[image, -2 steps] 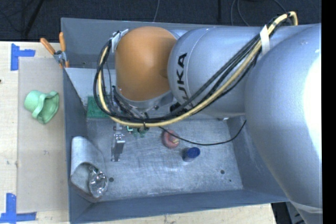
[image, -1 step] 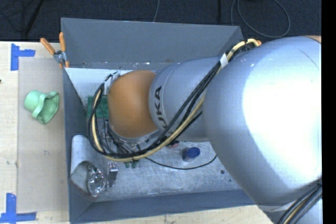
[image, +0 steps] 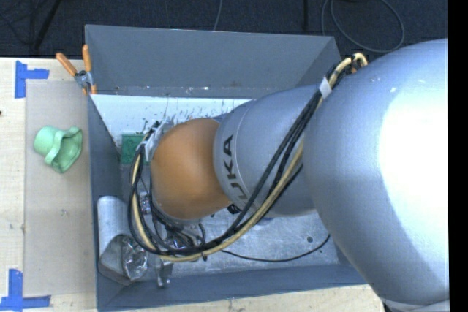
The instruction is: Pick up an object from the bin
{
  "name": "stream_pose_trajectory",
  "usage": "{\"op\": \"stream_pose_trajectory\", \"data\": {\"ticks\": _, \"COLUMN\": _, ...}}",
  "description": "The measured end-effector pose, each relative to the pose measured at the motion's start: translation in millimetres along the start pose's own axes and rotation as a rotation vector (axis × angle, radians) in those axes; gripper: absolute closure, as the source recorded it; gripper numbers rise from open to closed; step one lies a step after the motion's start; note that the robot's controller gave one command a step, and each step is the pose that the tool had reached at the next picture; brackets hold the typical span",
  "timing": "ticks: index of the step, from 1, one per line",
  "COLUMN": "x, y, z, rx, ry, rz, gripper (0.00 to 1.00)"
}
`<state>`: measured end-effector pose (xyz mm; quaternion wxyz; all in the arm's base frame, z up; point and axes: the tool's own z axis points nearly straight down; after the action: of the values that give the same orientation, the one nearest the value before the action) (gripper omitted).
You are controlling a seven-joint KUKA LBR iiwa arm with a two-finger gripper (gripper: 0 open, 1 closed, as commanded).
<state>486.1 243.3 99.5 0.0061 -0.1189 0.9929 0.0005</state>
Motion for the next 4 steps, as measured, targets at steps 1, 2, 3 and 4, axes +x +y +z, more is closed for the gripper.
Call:
{"op": "stream_pose_trajectory", "data": {"ticks": 1, "x": 5.8, "y": -36, "z": -77, "rx": 0.001, "ry": 0.009, "rz": 0.313, "gripper": 0.00}}
{"op": "stream_pose_trajectory", "data": {"ticks": 2, "x": 9.2, "y": -14, "z": 29, "rx": -0.002, "ry": -0.007, "rz": 0.409, "gripper": 0.00}}
{"op": "stream_pose_trajectory", "data": {"ticks": 3, "x": 11.8, "y": -14, "z": 27, "rx": -0.001, "ry": 0.006, "rz": 0.411, "gripper": 1.00}}
{"op": "stream_pose_trajectory", "data": {"ticks": 4, "x": 15.7, "y": -10, "z": -13, "rx": 0.003, "ry": 0.013, "rz": 0.416, "gripper": 1.00}}
